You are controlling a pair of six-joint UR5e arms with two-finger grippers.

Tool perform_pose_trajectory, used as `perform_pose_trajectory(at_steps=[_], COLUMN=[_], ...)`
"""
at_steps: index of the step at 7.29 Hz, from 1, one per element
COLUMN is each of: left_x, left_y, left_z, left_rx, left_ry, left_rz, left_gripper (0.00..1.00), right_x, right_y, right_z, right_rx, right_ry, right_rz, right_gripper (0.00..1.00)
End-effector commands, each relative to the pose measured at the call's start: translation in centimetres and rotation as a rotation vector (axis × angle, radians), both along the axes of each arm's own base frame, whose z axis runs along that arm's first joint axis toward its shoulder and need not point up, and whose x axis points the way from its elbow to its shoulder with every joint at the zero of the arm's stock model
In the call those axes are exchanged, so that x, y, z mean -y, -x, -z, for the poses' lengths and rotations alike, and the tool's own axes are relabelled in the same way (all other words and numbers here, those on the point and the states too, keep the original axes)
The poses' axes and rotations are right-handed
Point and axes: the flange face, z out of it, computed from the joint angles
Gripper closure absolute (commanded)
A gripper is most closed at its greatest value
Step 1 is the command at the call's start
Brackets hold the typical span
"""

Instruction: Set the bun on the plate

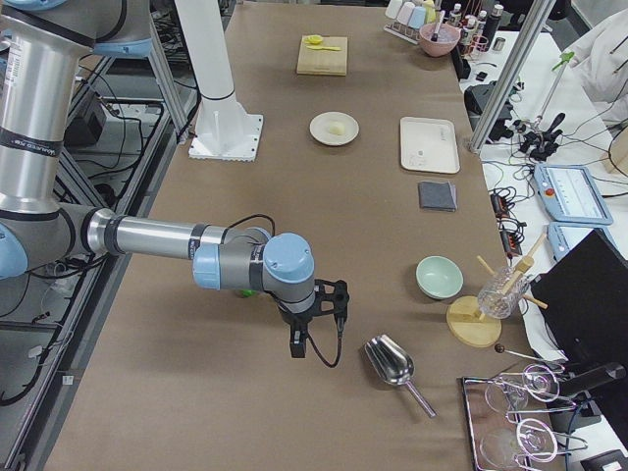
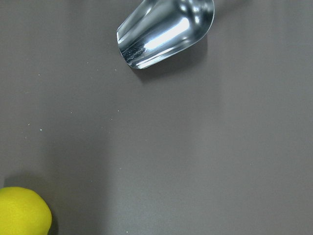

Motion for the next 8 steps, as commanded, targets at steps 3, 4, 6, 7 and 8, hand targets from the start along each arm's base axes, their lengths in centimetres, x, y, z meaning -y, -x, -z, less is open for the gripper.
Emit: perform_pose_trajectory(at_steps=[3, 4, 6, 7, 8], left_x=[0.02, 0.03, 0.11, 0.03, 0.11], left_y=[0.00, 0.00, 0.01, 0.00, 0.01], left_z=[0.10, 0.17, 0.24, 0.17, 0.24], left_rx=[0.000, 0.000, 0.000, 0.000, 0.000], left_ry=[-0.002, -0.004, -0.005, -0.004, -0.005], left_rz=[0.000, 0.000, 0.000, 0.000, 0.000], left_gripper=[0.02, 0.02, 0.02, 0.02, 0.02], right_x=[-0.25, -0.23, -0.25, -0.23, -0.23], right_y=[0.03, 0.03, 0.03, 0.08, 0.08], right_z=[-1.18, -1.11, -1.18, -1.18, -1.18], right_rx=[0.003, 0.003, 0.003, 0.003, 0.003], right_ry=[0.026, 0.025, 0.026, 0.026, 0.026], right_rz=[-0.001, -0.001, -0.001, 0.000, 0.000], right_gripper=[0.00, 0.00, 0.00, 0.00, 0.00])
